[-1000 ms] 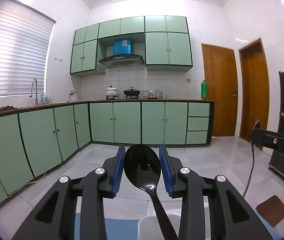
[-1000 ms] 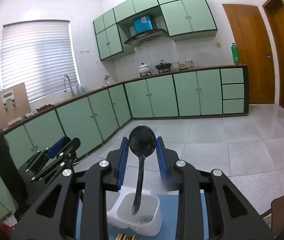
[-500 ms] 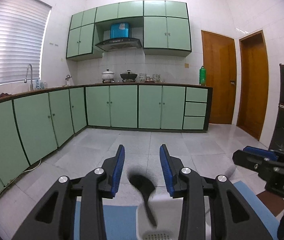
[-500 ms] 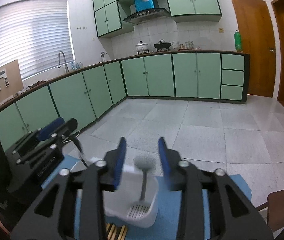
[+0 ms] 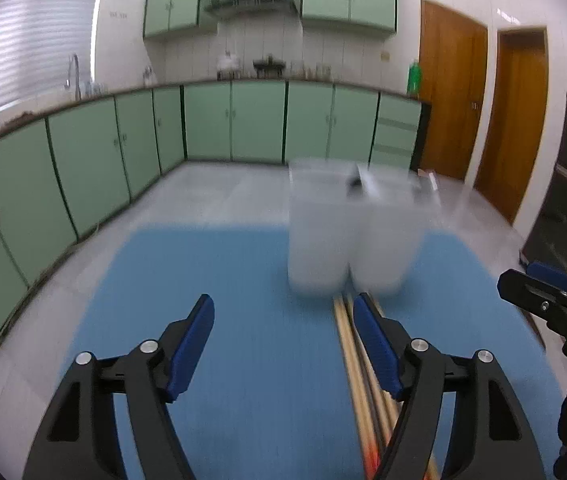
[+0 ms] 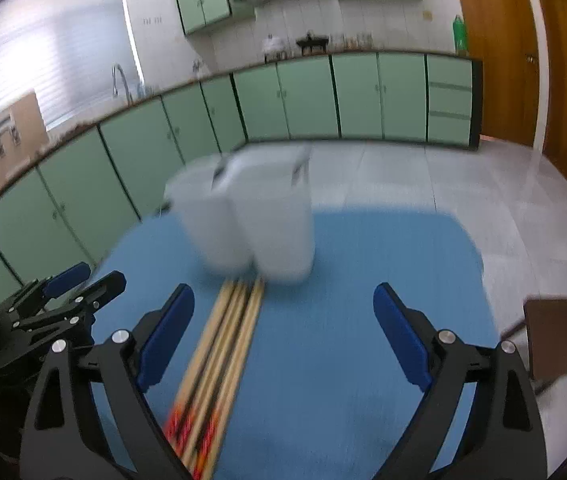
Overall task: Organize utensils
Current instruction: 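Move both tools back over the chopsticks and open them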
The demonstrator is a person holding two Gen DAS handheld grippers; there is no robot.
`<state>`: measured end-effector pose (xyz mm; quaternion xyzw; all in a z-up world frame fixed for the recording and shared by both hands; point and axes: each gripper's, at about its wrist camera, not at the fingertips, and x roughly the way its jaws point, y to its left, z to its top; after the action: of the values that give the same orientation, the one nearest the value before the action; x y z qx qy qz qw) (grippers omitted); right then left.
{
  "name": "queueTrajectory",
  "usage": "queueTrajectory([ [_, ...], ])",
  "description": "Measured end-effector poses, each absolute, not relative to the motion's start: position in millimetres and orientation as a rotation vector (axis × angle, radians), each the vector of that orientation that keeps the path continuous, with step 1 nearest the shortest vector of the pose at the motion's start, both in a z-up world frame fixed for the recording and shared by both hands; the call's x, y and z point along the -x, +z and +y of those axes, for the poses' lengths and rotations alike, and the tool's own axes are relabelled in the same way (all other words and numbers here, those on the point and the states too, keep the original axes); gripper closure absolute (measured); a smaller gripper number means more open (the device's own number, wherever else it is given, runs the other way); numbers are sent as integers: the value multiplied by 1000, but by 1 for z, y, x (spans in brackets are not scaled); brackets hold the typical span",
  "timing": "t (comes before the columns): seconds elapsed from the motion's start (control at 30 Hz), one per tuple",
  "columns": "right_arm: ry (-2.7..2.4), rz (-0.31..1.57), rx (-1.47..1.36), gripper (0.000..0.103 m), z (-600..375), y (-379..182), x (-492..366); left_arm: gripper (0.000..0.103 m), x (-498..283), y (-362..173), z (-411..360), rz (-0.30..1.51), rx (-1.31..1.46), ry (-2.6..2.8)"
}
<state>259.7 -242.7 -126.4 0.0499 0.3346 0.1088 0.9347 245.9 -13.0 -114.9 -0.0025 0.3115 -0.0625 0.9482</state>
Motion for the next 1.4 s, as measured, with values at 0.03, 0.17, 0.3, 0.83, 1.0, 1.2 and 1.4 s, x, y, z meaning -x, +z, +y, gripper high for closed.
queueTrajectory([
  [0.03,217,705,-101,15,-240,-135,-246,31,-231,-125,-14,656,-10,-119],
  [0.17,225,780,-105,15,-229,-162,-208,29,-196,-152,-14,728,-7,-111],
  [0.3,204,828,-84,19,-215,-185,-180,29,-178,-168,-15,771,-8,-105],
  [0.83,232,912,30,43,-195,-202,-163,27,-158,-184,-9,834,-2,-90],
  [1.0,165,908,74,48,-197,-202,-164,25,-157,-184,-5,838,4,-87],
  [1.2,200,902,8,53,-208,-198,-165,24,-156,-184,-7,833,-5,-90],
  [1.4,275,908,-2,96,-198,-203,-166,24,-154,-184,-13,835,-21,-120],
])
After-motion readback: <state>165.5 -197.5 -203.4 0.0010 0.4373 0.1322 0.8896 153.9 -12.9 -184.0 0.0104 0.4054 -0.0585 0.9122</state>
